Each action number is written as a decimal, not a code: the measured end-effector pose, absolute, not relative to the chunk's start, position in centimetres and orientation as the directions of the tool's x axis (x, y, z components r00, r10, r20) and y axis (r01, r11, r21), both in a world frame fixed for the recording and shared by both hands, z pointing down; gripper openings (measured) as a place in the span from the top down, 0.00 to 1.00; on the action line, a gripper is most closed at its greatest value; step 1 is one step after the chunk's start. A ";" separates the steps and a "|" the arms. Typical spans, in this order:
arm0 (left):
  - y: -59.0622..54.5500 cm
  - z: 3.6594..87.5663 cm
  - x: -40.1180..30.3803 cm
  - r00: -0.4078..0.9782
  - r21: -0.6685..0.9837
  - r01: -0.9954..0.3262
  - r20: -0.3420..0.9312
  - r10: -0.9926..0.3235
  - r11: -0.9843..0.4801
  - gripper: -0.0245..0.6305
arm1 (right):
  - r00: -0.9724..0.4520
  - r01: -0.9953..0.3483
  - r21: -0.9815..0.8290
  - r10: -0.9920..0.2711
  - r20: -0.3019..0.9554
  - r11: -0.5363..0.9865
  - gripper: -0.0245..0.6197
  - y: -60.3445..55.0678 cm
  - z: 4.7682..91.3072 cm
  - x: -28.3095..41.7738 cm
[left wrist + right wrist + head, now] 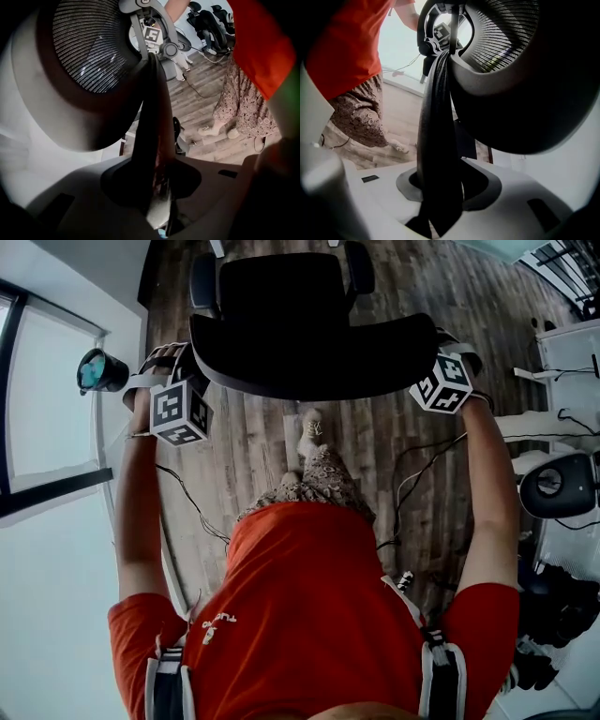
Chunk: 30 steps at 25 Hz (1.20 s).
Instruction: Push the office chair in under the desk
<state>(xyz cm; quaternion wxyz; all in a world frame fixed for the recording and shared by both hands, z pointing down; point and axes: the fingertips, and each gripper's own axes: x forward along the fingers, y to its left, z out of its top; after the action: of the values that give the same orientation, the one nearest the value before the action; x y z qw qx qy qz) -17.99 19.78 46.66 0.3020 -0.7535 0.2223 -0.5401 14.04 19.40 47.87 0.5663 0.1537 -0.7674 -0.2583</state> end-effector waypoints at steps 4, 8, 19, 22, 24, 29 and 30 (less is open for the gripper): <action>16.4 46.6 -18.1 0.322 -0.699 -0.010 0.675 -0.664 -0.715 0.79 | -0.312 0.057 0.568 -0.526 0.791 0.821 0.72 16.0 47.9 13.9; 13.2 46.7 -18.4 0.317 -0.698 -0.013 0.676 -0.665 -0.716 0.79 | -0.318 0.060 0.562 -0.518 0.794 0.825 0.72 12.6 48.1 13.7; 4.9 46.4 -18.8 0.315 -0.695 -0.016 0.679 -0.663 -0.719 0.78 | -0.327 0.068 0.557 -0.508 0.797 0.828 0.72 4.4 47.8 13.2; 2.8 46.8 -18.3 0.289 -0.660 -0.018 0.716 -0.636 -0.751 0.80 | -0.307 0.080 0.543 -0.497 0.811 0.836 0.72 2.1 49.0 14.8; 1.5 47.1 -18.1 0.277 -0.641 -0.015 0.735 -0.619 -0.768 0.80 | -0.302 0.088 0.536 -0.491 0.817 0.839 0.72 0.8 49.3 15.3; -1.3 47.0 -17.5 0.285 -0.637 -0.016 0.736 -0.614 -0.771 0.80 | -0.317 0.105 0.533 -0.480 0.818 0.840 0.72 -2.1 49.0 15.6; -1.9 46.9 -17.2 0.289 -0.639 -0.016 0.734 -0.615 -0.769 0.80 | -0.320 0.107 0.533 -0.478 0.818 0.839 0.72 -2.6 48.9 15.8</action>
<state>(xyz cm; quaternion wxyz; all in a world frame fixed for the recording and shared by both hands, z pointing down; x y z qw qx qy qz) -17.22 -1.86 46.85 0.2683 -0.7565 0.2085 -0.5588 15.75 -2.65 48.90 0.5706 0.1205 -0.7708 -0.2566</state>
